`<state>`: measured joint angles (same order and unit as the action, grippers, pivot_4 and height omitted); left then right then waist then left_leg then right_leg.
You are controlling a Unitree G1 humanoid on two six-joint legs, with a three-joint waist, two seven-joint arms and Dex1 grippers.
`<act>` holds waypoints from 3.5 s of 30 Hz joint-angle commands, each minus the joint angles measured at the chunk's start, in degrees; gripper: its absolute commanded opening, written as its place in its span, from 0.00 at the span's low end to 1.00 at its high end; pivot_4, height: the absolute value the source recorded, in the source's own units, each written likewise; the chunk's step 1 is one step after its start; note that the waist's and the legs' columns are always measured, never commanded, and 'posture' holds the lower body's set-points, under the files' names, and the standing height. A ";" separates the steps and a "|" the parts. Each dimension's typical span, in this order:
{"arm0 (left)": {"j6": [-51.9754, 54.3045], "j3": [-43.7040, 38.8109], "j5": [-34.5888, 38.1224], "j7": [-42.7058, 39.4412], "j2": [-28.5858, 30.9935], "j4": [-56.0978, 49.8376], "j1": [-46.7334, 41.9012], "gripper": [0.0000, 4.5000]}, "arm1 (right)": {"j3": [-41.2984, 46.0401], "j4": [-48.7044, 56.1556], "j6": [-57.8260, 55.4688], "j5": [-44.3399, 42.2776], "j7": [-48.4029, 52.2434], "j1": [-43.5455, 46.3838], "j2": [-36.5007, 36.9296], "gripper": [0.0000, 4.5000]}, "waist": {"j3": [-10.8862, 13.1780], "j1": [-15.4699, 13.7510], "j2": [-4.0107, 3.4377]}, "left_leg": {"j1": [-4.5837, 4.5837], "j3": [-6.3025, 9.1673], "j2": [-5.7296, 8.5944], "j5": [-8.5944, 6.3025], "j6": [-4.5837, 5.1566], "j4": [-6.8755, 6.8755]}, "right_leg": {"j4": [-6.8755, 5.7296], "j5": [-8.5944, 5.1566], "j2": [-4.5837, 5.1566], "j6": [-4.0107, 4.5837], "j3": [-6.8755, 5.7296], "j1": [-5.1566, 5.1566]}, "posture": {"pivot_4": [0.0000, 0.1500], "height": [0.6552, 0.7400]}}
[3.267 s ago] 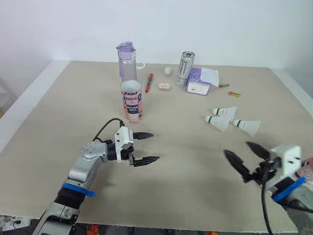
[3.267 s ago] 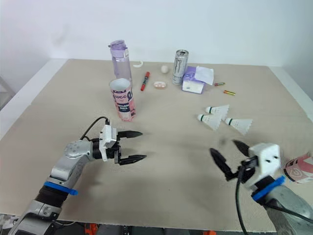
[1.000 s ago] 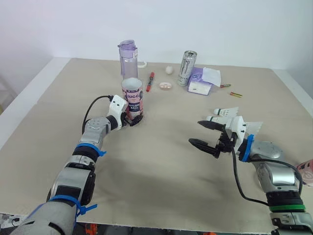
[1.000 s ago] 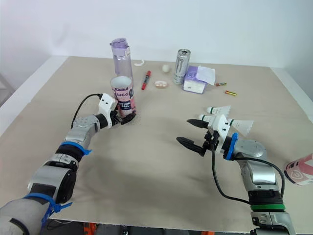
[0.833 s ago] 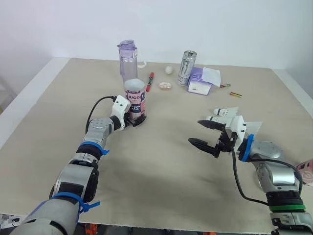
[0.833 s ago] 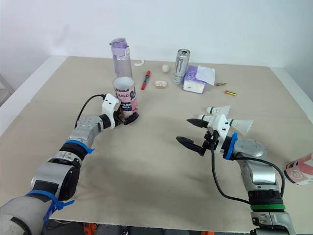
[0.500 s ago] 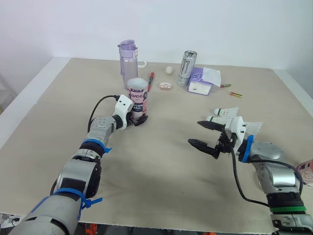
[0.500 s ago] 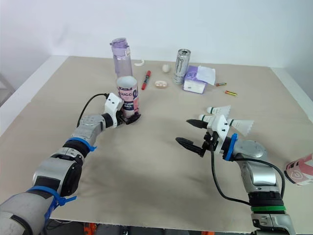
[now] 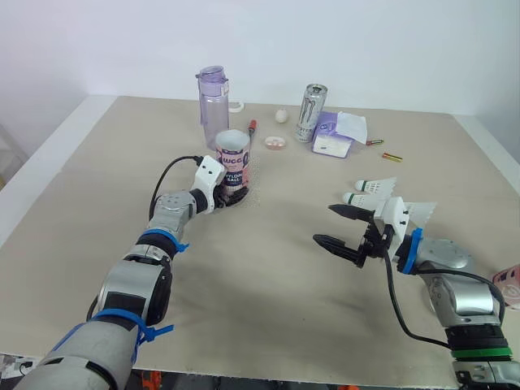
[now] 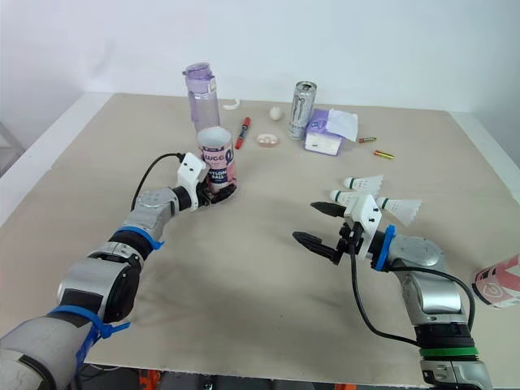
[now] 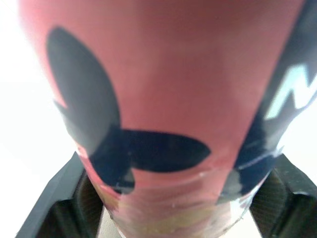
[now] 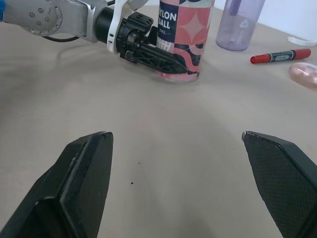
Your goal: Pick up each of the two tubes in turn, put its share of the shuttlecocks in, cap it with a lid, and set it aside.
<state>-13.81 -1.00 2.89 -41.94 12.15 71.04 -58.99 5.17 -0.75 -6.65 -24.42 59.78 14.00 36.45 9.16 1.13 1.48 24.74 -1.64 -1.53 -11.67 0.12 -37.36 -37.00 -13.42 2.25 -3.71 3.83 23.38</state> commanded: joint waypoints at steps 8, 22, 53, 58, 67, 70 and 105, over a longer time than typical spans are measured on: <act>-3.19 -0.87 -0.42 -0.06 0.66 -0.63 0.32 0.68 | 1.69 2.37 -0.04 -0.82 0.12 0.43 1.02 1.00 | 0.00 0.00 0.00 | 0.00 0.00 0.00 0.00 0.00 -0.01 | -0.01 0.00 0.00 0.00 0.00 0.00 | 1.00 1.00; -7.47 8.78 -2.36 -26.36 8.01 -21.56 7.45 0.68 | 4.72 19.63 -5.29 -6.62 -3.32 -10.10 0.81 1.00 | 0.00 0.00 -0.01 | 0.04 0.01 -0.03 -0.03 -0.05 -0.05 | -0.03 -0.01 0.00 0.03 -0.01 0.00 | 1.00 1.00; 25.54 30.43 -11.62 -44.58 15.25 -52.73 4.58 0.68 | 13.40 20.67 -10.37 -10.70 -18.09 -15.98 -2.43 1.00 | -0.05 -0.01 -0.06 | -0.04 0.05 -0.15 -0.02 -0.03 -0.21 | -0.13 -0.27 -0.23 -0.11 0.15 -0.07 | 1.00 1.00; 25.96 30.58 -11.55 -44.74 15.41 -52.87 4.32 0.68 | 15.23 15.81 -12.11 -7.25 -23.74 -14.34 -2.07 1.00 | -0.08 0.00 -0.10 | -0.08 0.02 -0.16 -0.02 -0.03 -0.23 | -0.14 -0.27 -0.25 -0.09 0.22 -0.10 | 1.00 1.00; 27.82 30.64 -11.35 -45.32 15.66 -54.54 4.31 0.68 | 14.65 4.23 -12.15 -5.05 -23.86 -8.08 -1.03 1.00 | -0.11 0.04 -0.17 | -0.11 0.00 -0.16 -0.01 -0.01 -0.23 | -0.17 -0.24 -0.27 -0.11 0.27 -0.09 | 1.00 1.00; 28.52 30.71 -11.20 -45.54 15.78 -55.46 4.40 0.68 | 13.93 -1.47 -11.22 -3.60 -22.17 -4.46 -0.07 1.00 | -0.11 0.06 -0.18 | -0.10 0.00 -0.17 -0.01 -0.01 -0.22 | -0.18 -0.20 -0.29 -0.18 0.27 -0.09 | 1.00 1.00; 31.02 30.49 -11.32 -42.91 15.64 -56.50 6.28 0.68 | 6.12 -14.91 -13.30 2.38 -17.43 11.19 -2.48 0.03 | -0.14 0.15 -0.23 | -0.11 -0.01 -0.12 -0.01 0.00 -0.20 | -0.20 -0.04 -0.31 0.07 0.35 -0.10 | 1.00 1.00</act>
<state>16.72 28.21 -8.22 -85.16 28.06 14.03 -53.55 11.15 -19.61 -20.20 -21.95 42.38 24.52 33.78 9.03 1.28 1.25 24.63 -1.65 -1.65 -11.68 0.11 -37.57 -37.19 -13.46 1.94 -3.65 4.17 23.28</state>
